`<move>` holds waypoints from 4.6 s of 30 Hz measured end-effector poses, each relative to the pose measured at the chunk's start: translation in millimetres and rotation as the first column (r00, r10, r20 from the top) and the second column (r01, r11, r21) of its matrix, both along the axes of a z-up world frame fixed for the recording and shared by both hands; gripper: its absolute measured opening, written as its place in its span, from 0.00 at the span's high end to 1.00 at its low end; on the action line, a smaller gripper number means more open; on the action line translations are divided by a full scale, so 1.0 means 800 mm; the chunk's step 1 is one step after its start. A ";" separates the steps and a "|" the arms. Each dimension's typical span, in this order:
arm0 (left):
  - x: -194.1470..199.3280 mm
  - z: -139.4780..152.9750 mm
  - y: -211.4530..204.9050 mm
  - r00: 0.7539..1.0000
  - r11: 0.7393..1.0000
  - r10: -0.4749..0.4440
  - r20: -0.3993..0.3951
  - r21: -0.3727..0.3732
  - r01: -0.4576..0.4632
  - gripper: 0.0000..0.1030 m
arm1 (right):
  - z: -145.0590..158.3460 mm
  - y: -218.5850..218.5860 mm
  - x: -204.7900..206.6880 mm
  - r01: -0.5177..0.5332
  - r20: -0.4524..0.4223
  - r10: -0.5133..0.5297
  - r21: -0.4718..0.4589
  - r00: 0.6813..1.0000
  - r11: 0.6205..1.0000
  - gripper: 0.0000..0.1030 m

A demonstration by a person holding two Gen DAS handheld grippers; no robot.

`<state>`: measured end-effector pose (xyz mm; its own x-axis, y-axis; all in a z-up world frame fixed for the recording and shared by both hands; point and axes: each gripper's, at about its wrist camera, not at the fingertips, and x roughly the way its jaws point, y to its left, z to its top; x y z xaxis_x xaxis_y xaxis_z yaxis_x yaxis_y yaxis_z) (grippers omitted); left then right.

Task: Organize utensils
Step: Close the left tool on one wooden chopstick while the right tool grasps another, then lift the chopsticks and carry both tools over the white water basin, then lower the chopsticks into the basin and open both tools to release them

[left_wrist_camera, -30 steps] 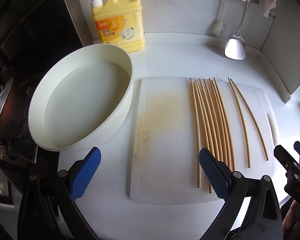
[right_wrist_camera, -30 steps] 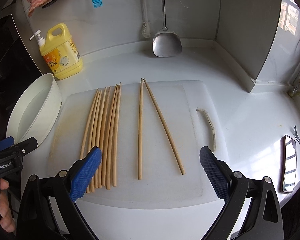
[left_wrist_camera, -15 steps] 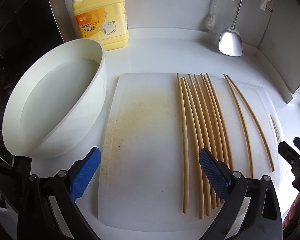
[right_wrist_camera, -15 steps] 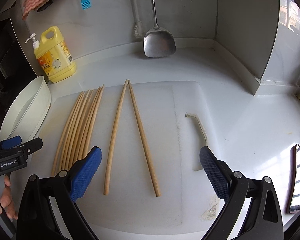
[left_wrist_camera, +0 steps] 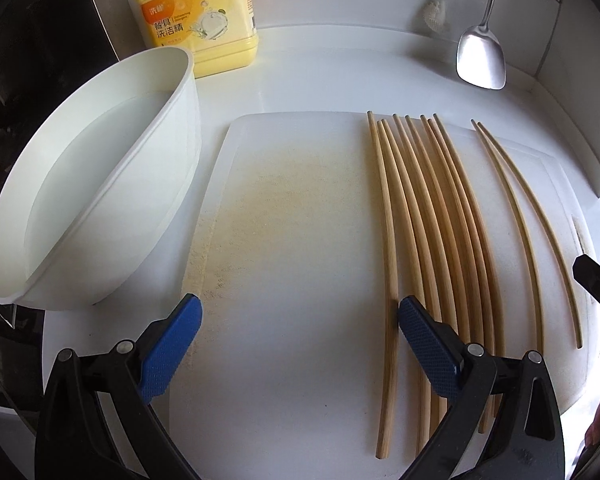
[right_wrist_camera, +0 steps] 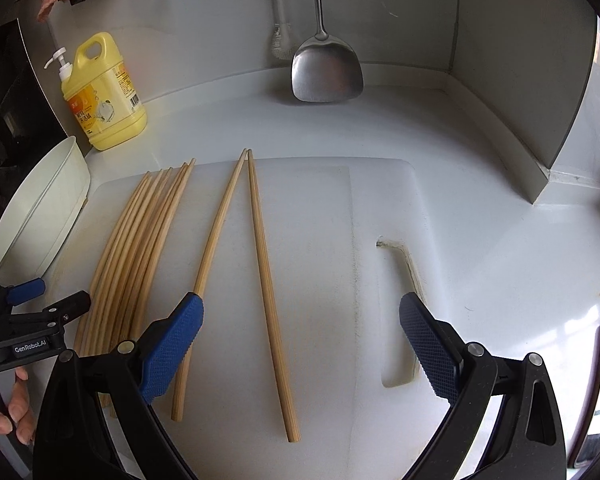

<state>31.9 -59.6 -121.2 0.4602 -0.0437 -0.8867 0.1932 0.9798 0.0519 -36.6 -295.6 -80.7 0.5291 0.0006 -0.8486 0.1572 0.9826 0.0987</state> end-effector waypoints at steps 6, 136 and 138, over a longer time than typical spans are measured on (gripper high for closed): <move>0.008 -0.006 -0.001 1.000 1.000 0.007 0.011 0.000 -0.007 0.05 | -0.003 0.004 0.009 -0.017 -0.006 0.016 -0.025 1.000 1.000 0.09; 0.150 0.070 0.341 0.975 0.970 0.216 0.044 -0.124 -0.209 0.39 | 0.031 0.427 0.250 -0.343 -0.076 0.357 0.152 0.931 0.927 0.85; 0.145 0.073 0.346 0.972 0.968 0.229 0.049 -0.119 -0.222 0.38 | 0.033 0.424 0.245 -0.343 -0.068 0.356 0.150 0.932 0.927 0.80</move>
<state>148.1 217.2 -62.5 0.5230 -0.0304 -0.8518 -0.0332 0.9979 -0.0561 159.4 43.9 -54.2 0.3939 0.2879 -0.8729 -0.1795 0.9555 0.2341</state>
